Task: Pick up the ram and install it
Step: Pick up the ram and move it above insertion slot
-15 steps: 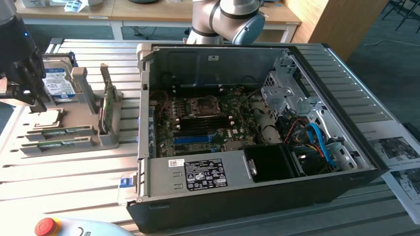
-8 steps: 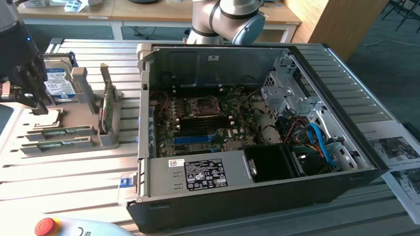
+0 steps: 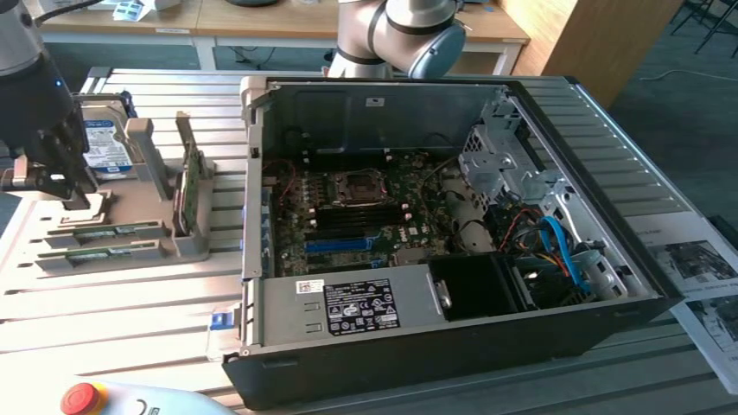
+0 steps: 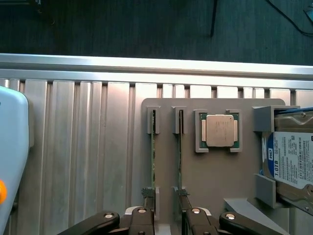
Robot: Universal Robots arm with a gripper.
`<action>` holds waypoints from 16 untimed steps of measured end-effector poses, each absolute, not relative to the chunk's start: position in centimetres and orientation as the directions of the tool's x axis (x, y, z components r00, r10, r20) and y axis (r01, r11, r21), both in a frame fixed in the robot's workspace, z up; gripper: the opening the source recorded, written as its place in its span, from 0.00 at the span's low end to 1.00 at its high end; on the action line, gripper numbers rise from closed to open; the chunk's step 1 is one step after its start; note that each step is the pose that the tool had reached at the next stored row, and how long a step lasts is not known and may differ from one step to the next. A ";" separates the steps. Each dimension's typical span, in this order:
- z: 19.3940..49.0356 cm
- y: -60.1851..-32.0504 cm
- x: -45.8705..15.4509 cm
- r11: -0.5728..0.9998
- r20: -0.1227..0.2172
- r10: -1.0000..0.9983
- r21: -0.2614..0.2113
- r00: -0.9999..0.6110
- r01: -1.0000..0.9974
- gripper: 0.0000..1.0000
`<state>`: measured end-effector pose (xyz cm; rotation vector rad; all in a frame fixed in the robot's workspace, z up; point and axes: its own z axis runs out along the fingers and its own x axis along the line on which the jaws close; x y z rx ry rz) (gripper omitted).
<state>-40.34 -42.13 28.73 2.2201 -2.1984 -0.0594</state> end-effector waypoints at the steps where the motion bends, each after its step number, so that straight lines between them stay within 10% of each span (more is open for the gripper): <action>1: 28.5 -42.1 -40.3 -0.010 -0.015 -1.000 0.039 0.010 -0.999 0.31; 16: 25.8 -42.1 -40.3 -0.010 -0.015 -1.000 0.039 0.010 -0.999 0.31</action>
